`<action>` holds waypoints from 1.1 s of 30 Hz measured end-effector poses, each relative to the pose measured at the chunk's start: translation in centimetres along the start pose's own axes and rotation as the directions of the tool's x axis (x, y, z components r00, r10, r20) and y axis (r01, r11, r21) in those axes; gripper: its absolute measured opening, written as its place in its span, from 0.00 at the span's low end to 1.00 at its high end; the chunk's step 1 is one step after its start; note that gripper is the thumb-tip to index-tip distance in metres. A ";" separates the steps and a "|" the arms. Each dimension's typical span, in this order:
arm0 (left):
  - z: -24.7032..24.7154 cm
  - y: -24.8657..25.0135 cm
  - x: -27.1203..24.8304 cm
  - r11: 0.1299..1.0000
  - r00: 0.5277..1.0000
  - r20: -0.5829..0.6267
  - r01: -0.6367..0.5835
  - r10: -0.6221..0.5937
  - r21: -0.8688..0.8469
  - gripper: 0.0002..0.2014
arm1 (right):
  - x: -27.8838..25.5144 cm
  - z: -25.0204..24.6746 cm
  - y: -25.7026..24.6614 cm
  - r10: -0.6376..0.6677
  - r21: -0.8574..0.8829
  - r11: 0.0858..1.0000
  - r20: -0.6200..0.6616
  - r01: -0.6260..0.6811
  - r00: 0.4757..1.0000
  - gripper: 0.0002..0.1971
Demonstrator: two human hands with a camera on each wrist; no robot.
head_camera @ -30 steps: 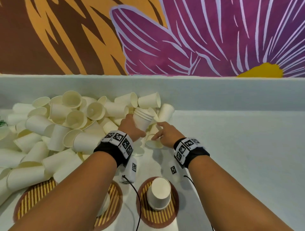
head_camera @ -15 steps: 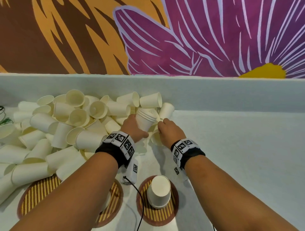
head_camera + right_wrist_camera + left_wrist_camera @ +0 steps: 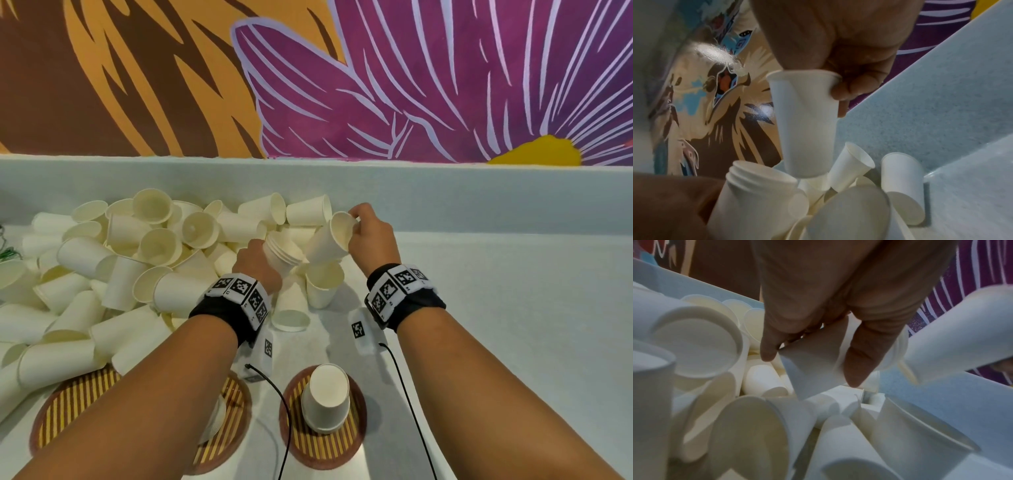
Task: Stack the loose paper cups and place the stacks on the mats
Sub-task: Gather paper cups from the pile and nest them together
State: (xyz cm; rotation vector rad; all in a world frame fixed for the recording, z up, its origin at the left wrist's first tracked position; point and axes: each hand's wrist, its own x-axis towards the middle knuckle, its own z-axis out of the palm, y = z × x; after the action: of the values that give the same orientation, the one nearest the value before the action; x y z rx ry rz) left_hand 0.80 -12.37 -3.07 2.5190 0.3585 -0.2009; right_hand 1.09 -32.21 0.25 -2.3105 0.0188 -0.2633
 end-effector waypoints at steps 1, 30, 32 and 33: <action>0.0 0.0 -0.1 1.000 1.000 0.000 0.003 -0.003 0.029 0.37 | 0.0 -0.2 -0.2 0.001 0.036 0.999 -0.028 0.000 1.000 0.17; -1.0 -0.5 -1.0 0.997 0.996 0.075 0.045 -0.050 0.067 0.39 | -0.8 1.7 -0.2 -0.135 -0.349 0.915 0.205 0.202 0.969 0.11; -0.9 -0.6 -1.2 0.996 0.994 0.093 0.046 -0.053 0.079 0.40 | -0.2 0.9 -1.3 -0.201 -0.298 0.931 0.065 0.211 0.977 0.12; -0.8 -0.5 -1.3 0.996 0.994 0.102 0.041 -0.049 0.081 0.39 | -0.1 0.7 -1.8 -0.224 -0.265 0.939 0.020 0.221 0.974 0.12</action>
State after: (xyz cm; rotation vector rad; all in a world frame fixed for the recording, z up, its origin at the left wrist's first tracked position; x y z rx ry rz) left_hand -0.55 -11.80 -2.40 2.5672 0.3721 -0.3684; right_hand 1.00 -30.50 1.07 -2.5807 -0.2169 -0.4099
